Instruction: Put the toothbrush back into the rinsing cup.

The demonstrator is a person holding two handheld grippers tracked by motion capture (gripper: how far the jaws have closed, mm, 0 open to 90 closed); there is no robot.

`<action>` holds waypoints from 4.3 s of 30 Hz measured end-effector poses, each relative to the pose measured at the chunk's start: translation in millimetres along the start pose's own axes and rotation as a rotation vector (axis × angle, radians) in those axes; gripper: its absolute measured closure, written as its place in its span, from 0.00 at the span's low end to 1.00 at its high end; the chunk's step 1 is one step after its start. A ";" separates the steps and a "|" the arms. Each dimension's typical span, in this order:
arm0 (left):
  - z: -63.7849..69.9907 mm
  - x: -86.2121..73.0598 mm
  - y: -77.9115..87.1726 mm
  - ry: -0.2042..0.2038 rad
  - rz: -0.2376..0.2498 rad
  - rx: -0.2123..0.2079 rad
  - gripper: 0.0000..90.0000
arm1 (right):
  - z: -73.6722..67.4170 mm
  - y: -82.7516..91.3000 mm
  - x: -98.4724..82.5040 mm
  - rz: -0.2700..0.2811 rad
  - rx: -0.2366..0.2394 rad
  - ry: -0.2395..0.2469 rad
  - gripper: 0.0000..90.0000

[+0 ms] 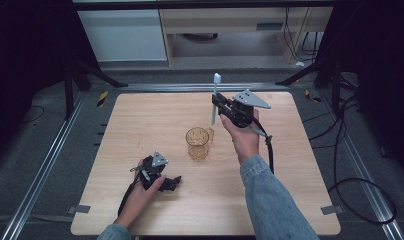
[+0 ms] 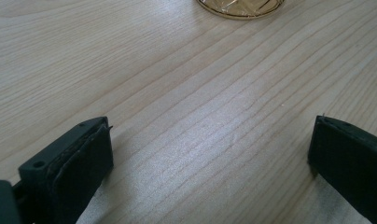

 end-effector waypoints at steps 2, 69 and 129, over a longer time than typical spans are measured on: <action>-0.1 -0.2 0.2 -0.003 -0.003 0.000 0.00 | 0.4 0.6 -1.4 0.007 -0.001 -0.001 0.88; 0.0 0.1 -0.1 -0.002 -0.004 0.001 0.00 | -1.4 -3.2 -43.6 0.093 0.012 -0.043 0.88; 0.1 0.1 -0.1 -0.002 -0.004 0.001 0.00 | -8.8 -11.3 -72.5 0.076 -0.018 0.032 0.88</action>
Point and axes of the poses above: each handheld gripper's, and its own axes: y roughly backward along the jaws, x roughly out of its top, z roughly to its right, the point moved 7 cm from there along -y, roughly forward along the jaws, and after that the axes turned 9 degrees about -x, right-handed, at the moved point
